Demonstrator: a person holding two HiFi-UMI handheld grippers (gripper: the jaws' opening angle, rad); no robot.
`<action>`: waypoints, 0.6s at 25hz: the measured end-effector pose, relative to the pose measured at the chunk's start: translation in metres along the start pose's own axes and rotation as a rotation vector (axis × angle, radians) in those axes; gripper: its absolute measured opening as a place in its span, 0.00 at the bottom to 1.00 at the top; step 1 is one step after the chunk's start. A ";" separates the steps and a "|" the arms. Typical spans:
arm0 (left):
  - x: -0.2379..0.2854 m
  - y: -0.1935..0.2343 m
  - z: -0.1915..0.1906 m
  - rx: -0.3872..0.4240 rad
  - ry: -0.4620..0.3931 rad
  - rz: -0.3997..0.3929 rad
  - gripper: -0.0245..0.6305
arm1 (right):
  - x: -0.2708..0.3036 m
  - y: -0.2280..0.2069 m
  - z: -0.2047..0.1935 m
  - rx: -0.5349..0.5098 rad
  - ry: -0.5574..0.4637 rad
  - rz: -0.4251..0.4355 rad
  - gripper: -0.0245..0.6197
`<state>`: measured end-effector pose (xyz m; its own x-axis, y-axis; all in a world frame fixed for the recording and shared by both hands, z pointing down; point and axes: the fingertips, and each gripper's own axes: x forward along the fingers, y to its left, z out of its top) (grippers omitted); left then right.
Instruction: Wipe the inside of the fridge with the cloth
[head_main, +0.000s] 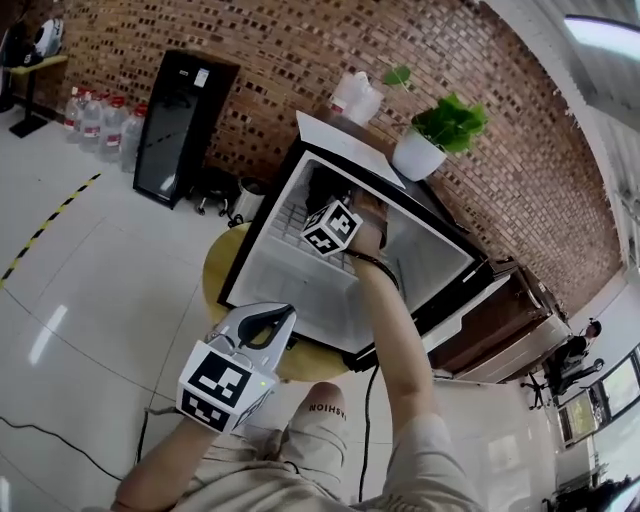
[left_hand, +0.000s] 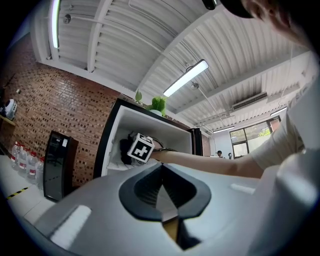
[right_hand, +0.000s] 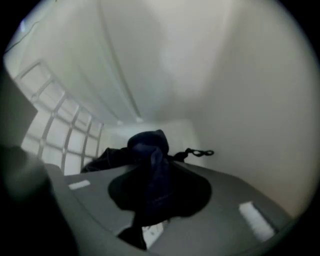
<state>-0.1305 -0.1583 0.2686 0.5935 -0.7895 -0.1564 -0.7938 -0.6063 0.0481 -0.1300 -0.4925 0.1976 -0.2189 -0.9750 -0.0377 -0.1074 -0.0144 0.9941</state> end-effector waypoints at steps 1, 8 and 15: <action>0.001 0.000 0.000 -0.004 -0.004 -0.002 0.04 | -0.004 -0.006 -0.023 -0.001 0.031 -0.022 0.17; 0.009 -0.010 -0.010 -0.036 0.013 -0.022 0.04 | -0.031 -0.017 -0.168 0.048 0.300 -0.083 0.17; 0.015 -0.028 -0.004 -0.007 0.006 -0.052 0.04 | -0.048 -0.017 -0.177 0.070 0.423 0.028 0.17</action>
<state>-0.0990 -0.1539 0.2688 0.6351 -0.7571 -0.1532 -0.7606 -0.6475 0.0468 0.0539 -0.4849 0.2003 0.1932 -0.9800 0.0486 -0.1761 0.0141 0.9843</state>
